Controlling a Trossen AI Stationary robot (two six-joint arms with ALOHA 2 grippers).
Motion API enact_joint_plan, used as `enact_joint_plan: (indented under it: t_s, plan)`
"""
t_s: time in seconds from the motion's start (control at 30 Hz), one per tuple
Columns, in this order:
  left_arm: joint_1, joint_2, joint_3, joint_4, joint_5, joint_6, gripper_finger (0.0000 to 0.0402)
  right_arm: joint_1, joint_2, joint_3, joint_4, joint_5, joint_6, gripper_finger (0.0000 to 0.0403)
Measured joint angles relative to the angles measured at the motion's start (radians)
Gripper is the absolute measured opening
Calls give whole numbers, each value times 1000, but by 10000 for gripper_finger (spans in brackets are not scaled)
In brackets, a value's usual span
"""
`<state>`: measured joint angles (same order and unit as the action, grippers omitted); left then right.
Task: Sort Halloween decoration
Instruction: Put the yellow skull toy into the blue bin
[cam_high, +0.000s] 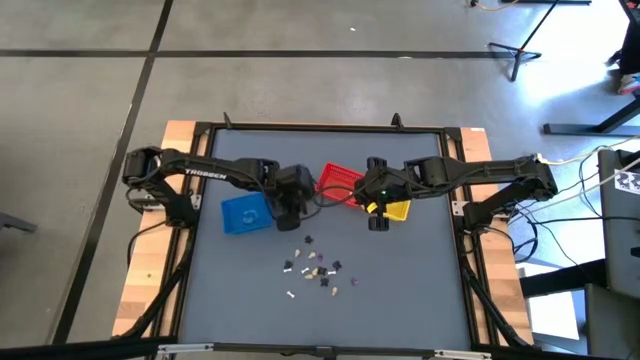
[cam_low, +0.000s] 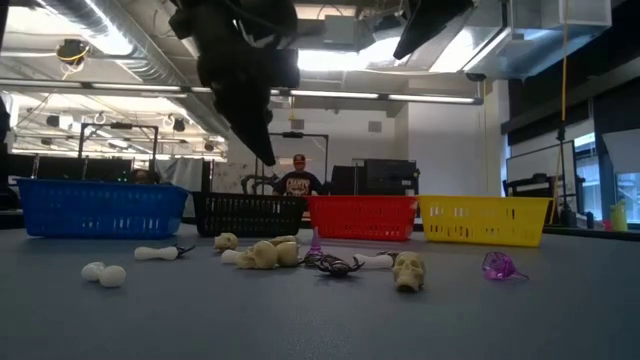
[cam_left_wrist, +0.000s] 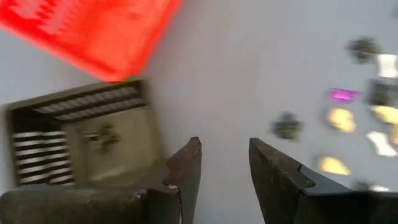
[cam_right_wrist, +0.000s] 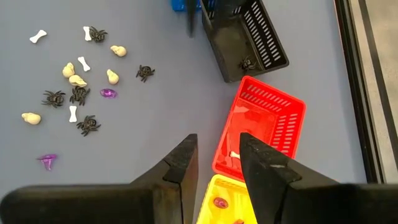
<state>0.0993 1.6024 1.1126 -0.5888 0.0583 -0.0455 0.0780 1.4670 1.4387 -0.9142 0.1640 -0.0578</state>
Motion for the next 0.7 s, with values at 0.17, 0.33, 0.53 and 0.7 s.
enact_joint_plan:
  t_s: [0.17, 0.33, 0.53, 0.7]
  plan:
    - [-81, 0, 0, 0, 15, -82, 126, 0, 0, 0, 0, 0, 0, 115]
    - [-144, 0, 0, 0, 6, -271, 126, 0, 1, 0, 0, 0, 0, 115]
    - [-218, 0, 0, 0, -47, -629, 126, 0, 1, 0, 0, 0, 0, 115]
    - [-276, 0, 0, -1, -71, -837, 126, 0, 1, 0, 0, 0, 0, 115]
